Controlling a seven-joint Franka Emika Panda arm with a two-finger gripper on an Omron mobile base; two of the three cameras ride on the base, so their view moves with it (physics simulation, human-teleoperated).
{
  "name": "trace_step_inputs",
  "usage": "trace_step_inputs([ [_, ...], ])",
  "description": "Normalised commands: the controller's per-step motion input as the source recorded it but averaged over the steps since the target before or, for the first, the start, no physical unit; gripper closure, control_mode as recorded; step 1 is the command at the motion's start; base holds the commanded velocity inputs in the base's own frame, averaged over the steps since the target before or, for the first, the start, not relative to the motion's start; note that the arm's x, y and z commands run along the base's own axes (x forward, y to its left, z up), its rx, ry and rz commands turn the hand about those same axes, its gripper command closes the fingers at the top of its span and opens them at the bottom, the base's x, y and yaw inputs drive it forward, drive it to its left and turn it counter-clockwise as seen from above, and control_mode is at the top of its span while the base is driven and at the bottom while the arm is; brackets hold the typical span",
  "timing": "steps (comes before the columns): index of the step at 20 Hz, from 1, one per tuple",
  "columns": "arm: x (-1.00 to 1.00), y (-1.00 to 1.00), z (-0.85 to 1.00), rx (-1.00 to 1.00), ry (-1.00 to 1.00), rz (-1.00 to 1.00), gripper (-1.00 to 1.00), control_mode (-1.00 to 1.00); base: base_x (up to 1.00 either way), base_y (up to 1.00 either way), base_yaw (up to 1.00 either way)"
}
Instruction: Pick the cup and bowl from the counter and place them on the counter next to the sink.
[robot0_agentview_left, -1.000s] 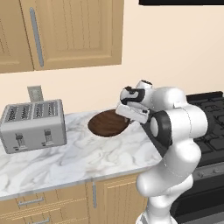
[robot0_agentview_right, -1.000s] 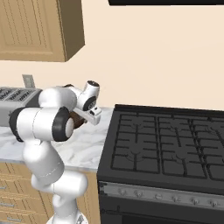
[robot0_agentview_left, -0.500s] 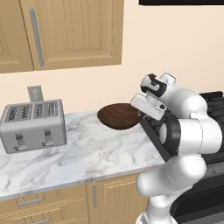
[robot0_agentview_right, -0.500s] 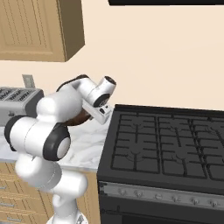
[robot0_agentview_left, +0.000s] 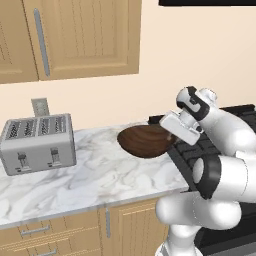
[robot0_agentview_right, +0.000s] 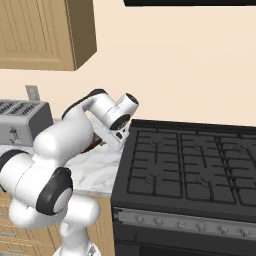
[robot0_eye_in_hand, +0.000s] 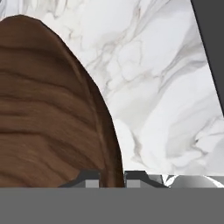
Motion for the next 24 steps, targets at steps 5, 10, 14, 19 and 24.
trace_step_inputs([
  [5, -0.08, 0.00, 0.00, 0.00, -0.01, 0.01, 1.00, -1.00, 0.00, 0.00, 0.00],
  [10, 0.00, 0.00, 0.00, 0.00, 0.00, 0.00, 1.00, 1.00, 0.00, 0.00, 0.00],
  [14, 0.00, 0.00, 0.00, 0.00, 0.00, 0.00, 1.00, 1.00, -0.66, 0.00, 0.00],
  [19, 0.00, 0.00, 0.00, 0.00, 0.00, 0.00, 1.00, 1.00, -0.91, 0.00, 0.00],
  [24, 0.00, 0.00, 0.00, 0.00, 0.00, 0.00, 1.00, 1.00, -0.13, 0.00, 0.28],
])
